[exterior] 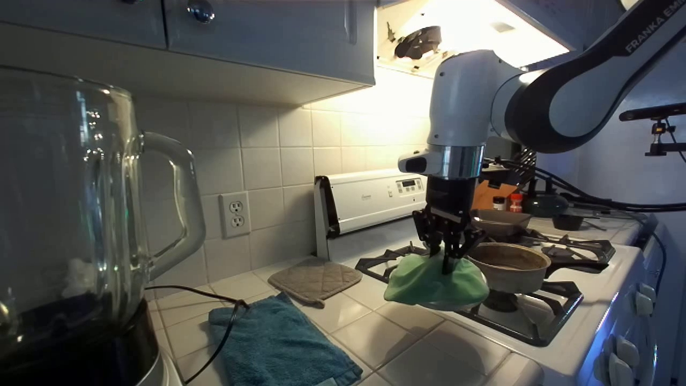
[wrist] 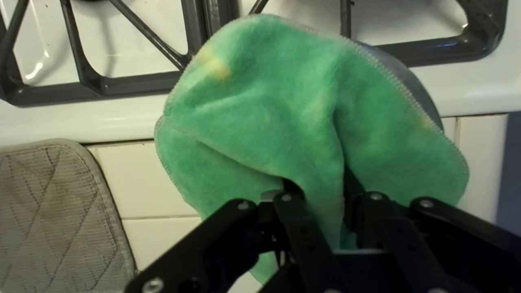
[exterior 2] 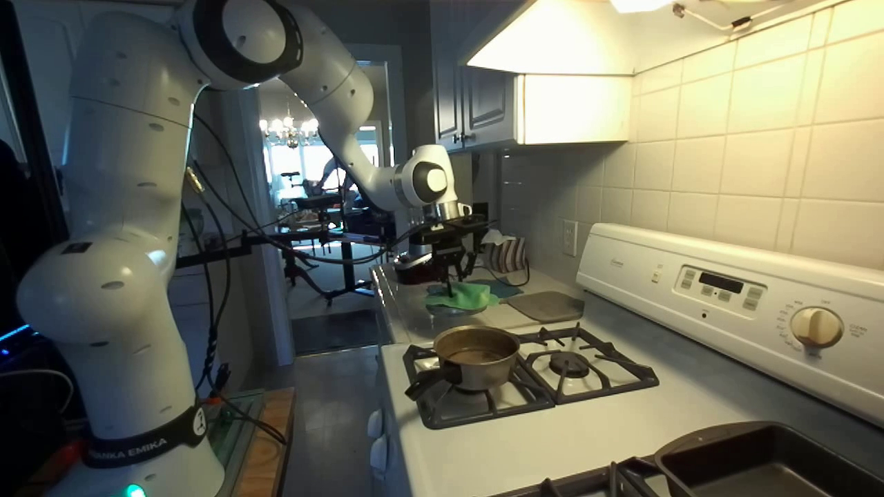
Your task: Remove the lid and green towel from the top of the saucepan on the stove.
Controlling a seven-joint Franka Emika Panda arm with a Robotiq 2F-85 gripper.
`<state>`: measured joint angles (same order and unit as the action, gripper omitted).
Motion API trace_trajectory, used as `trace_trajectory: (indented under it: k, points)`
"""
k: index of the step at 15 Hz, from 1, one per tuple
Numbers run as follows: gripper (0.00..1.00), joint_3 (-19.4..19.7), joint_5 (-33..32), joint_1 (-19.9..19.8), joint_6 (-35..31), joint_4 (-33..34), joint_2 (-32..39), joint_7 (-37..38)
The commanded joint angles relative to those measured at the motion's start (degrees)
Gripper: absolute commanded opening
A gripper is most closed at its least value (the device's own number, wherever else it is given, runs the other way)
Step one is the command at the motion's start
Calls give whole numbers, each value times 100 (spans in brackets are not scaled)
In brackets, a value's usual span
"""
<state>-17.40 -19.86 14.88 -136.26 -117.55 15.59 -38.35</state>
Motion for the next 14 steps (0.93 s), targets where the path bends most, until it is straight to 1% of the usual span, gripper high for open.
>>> trace_trajectory:
  k: [1, 6, 14]
  points:
    - [7, -102, 37, 119, 214, 299, 284, -269]
    - [7, -188, 52, 234, 268, 450, 570, -405]
    - [7, -295, 224, 217, 226, 648, 898, -570]
